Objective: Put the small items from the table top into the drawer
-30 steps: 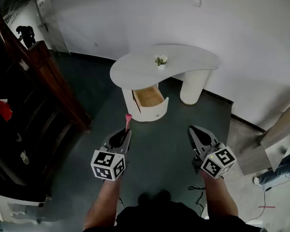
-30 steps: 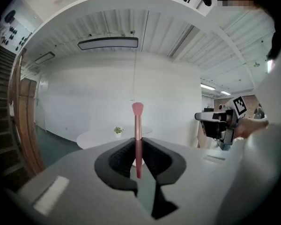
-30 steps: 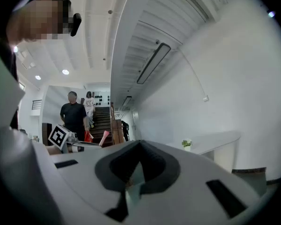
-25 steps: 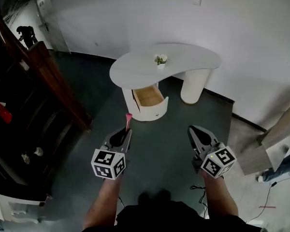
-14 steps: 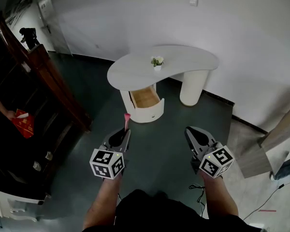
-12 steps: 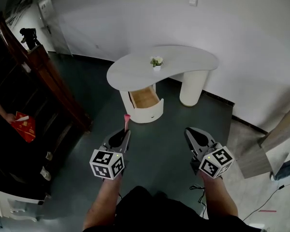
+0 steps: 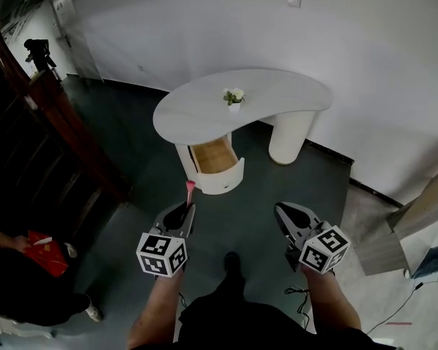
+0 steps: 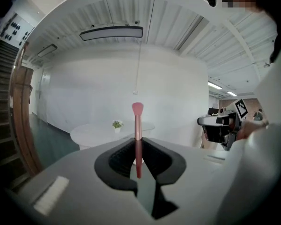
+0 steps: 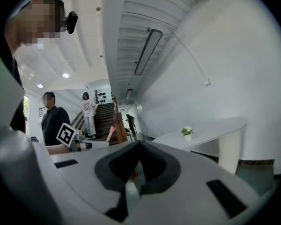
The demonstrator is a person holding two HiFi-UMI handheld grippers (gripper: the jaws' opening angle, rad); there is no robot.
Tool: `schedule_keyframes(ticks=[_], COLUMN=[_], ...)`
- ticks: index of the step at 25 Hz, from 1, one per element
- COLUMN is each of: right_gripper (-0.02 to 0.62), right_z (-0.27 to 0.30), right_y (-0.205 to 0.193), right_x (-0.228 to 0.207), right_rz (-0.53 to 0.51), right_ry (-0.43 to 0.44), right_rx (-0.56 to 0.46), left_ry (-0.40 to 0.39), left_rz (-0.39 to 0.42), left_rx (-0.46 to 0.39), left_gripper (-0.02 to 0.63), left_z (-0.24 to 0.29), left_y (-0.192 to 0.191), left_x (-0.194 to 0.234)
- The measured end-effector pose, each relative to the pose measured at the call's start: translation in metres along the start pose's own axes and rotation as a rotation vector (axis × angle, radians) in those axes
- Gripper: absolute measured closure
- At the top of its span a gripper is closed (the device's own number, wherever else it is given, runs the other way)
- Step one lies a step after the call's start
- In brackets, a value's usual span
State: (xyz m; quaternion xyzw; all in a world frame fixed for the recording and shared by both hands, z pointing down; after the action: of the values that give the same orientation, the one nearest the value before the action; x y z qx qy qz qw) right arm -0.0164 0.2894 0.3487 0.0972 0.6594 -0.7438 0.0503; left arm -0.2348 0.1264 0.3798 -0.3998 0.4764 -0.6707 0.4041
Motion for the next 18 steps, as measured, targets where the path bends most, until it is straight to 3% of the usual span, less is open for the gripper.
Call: schedule_keyframes(ticks=[10,18], right_gripper=[0.584,0.584], right_z=[0.148,0.231], right_y=[0.016,0.034], right_x=[-0.058,-0.078], right_rz=[-0.058,-0.043], right_ry=[0.085,0.146], right_rx=[0.152,0.167], left_ry=[0.008,0.035], left_rz=[-0.085,-0.111], left_rx=[-0.012,-0.031], left_gripper=[0.554,0.554], left_z=[0.107,0.152], left_y=[0.013,0.032], left_x=[0.101,0.158])
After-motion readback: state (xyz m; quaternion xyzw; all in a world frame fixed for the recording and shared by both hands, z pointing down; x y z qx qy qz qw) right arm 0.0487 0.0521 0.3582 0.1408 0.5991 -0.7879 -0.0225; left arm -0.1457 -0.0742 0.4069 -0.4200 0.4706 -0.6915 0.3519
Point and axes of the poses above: the fingertips, and each gripper's own axes: z forward along the fingers, x to its left, y out of its top, the point moved 5 cm from there along -z, backward along the fingers, and after that the axes turned 7 degrees about -y, right-handed, at the moved point
